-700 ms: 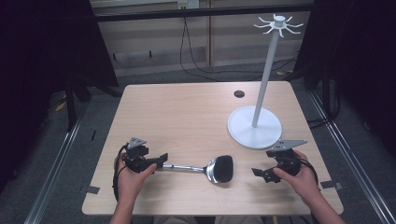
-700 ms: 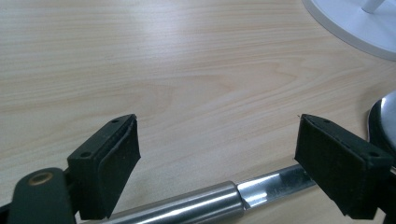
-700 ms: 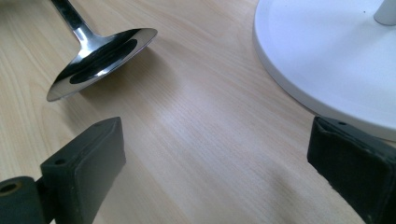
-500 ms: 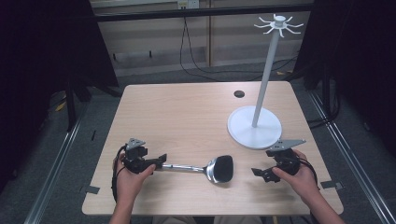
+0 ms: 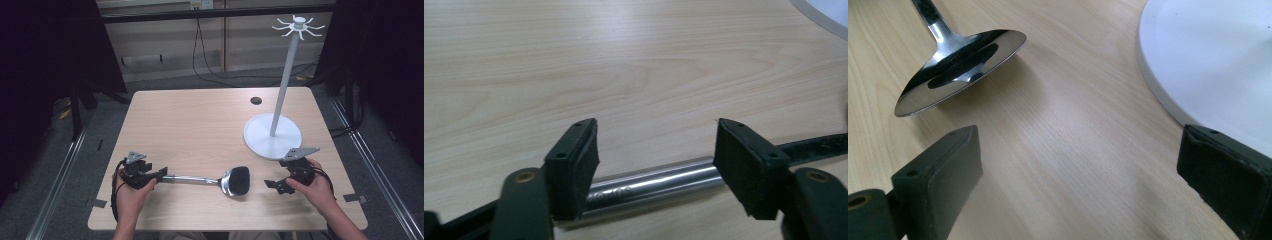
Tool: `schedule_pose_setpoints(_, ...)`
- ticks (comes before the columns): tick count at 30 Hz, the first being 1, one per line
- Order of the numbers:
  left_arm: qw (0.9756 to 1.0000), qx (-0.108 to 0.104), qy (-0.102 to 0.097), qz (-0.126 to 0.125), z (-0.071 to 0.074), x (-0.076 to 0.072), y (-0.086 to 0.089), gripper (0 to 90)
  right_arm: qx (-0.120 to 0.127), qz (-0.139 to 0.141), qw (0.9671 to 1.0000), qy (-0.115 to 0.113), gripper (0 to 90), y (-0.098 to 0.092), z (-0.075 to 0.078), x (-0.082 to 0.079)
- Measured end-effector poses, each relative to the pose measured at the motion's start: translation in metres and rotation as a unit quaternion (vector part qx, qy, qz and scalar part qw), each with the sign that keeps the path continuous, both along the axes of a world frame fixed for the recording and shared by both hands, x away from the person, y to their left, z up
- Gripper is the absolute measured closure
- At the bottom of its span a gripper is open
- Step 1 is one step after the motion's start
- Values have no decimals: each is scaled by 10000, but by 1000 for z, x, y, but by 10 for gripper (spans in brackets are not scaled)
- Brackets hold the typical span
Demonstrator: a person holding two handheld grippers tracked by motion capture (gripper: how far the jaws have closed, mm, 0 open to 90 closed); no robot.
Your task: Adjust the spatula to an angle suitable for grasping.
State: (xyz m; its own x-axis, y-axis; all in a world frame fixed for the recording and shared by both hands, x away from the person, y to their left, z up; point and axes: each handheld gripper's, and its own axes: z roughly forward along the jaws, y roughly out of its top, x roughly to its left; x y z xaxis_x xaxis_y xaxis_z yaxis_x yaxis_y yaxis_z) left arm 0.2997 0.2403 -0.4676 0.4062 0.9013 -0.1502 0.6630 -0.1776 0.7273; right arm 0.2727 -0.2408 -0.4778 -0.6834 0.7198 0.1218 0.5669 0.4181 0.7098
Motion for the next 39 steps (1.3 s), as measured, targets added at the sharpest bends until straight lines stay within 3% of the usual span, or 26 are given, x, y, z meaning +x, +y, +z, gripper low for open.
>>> schedule_pose_setpoints(3,9999,-99,-11,77,1,-2,8,482,-28,29,10000,-19,39,3,0,2)
schedule_pose_setpoints(6,9998,-3,137,175,-2,-4,16,663,-10,81,10000,-31,39,6,1,3)
schedule_pose_setpoints(10,9992,108,219,307,-9,-3,25,758,-15,110,9999,-40,39,8,2,3)
schedule_pose_setpoints(15,9982,173,157,554,-11,-3,36,869,-18,167,9999,-37,39,10,2,4)
schedule_pose_setpoints(19,9975,221,198,644,-13,-2,38,894,-32,162,9999,-34,39,10,2,4)
schedule_pose_setpoints(21,9970,353,223,657,-17,0,39,899,-26,149,9999,-28,39,10,2,3)
schedule_pose_setpoints(28,9970,290,378,617,-24,3,37,900,-6,136,9999,-41,39,8,2,3)
schedule_pose_setpoints(39,9983,104,378,435,-26,4,28,900,2,113,9999,-56,39,6,4,1)
